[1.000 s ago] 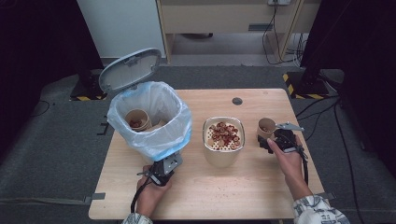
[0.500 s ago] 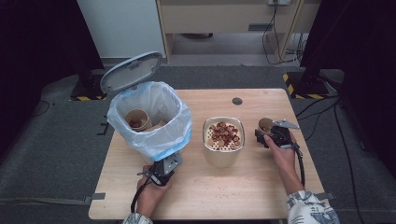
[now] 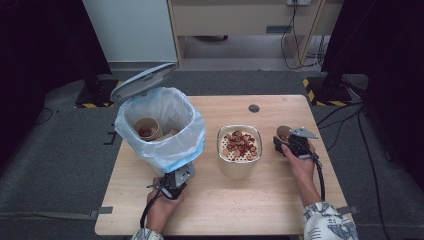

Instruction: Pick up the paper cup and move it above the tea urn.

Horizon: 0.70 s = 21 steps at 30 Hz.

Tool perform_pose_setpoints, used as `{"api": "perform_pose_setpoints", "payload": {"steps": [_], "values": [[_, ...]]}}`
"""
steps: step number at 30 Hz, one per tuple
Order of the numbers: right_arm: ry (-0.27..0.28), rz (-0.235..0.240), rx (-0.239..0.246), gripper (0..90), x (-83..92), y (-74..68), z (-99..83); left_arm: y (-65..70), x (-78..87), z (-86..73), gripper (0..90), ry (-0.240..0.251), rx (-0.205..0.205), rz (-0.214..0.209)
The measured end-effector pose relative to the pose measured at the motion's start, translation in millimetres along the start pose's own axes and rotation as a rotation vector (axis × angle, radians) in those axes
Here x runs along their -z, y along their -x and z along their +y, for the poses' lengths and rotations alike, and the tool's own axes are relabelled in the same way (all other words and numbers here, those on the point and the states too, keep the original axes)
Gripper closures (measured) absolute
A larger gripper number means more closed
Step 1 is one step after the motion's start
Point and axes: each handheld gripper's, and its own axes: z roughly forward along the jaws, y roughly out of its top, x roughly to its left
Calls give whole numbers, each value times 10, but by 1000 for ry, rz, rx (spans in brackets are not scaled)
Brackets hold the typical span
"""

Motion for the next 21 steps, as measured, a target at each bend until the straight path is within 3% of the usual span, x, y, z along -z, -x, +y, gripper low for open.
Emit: {"api": "perform_pose_setpoints", "payload": {"steps": [11,21], "values": [[11,37,72,314,201,33,125,-2,-1,-1,888,2,5,-2],[31,74,152,316,396,38,381,0,-2,0,888,2,3,-1]]}}
